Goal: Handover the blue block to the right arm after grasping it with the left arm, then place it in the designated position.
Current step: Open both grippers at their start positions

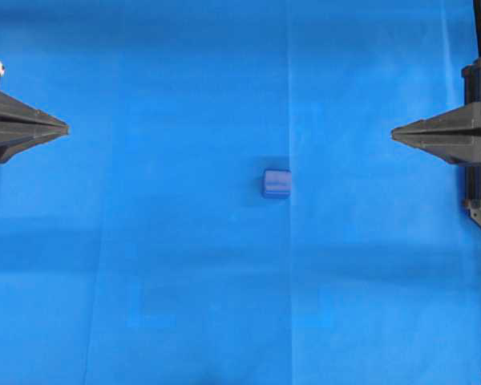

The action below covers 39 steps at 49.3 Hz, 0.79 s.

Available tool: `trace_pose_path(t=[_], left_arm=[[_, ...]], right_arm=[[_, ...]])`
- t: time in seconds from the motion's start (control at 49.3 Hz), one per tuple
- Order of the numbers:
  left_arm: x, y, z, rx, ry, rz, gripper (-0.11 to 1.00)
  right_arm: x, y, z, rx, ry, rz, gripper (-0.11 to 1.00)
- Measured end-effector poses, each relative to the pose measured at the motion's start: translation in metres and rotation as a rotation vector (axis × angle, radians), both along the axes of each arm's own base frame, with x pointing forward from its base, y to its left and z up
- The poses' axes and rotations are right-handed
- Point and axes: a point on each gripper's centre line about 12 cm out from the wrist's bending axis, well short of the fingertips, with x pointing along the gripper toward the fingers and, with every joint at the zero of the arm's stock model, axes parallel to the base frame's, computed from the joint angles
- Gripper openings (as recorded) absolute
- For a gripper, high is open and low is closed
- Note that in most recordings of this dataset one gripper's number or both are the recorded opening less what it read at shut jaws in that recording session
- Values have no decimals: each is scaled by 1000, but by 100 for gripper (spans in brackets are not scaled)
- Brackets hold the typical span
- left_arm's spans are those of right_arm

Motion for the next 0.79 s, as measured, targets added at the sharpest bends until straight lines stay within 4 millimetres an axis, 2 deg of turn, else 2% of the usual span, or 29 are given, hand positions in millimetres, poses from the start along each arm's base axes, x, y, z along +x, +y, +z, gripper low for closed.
trace_pose_path(t=[0.122, 0.608, 0.669, 0.73, 0.791], left_arm=[[2, 1, -3, -20, 26, 2, 0], [4, 0, -4, -17, 38, 0, 1], [4, 1, -4, -17, 37, 2, 9], [4, 0, -4, -17, 37, 0, 24], [4, 0, -4, -17, 37, 0, 42]], right_arm=[[2, 0, -1, -12, 14, 0, -2], [9, 1, -2, -15, 40, 3, -2], [9, 1, -2, -11, 40, 3, -2], [9, 1, -2, -6, 41, 3, 0], [9, 1, -2, -1, 41, 3, 8]])
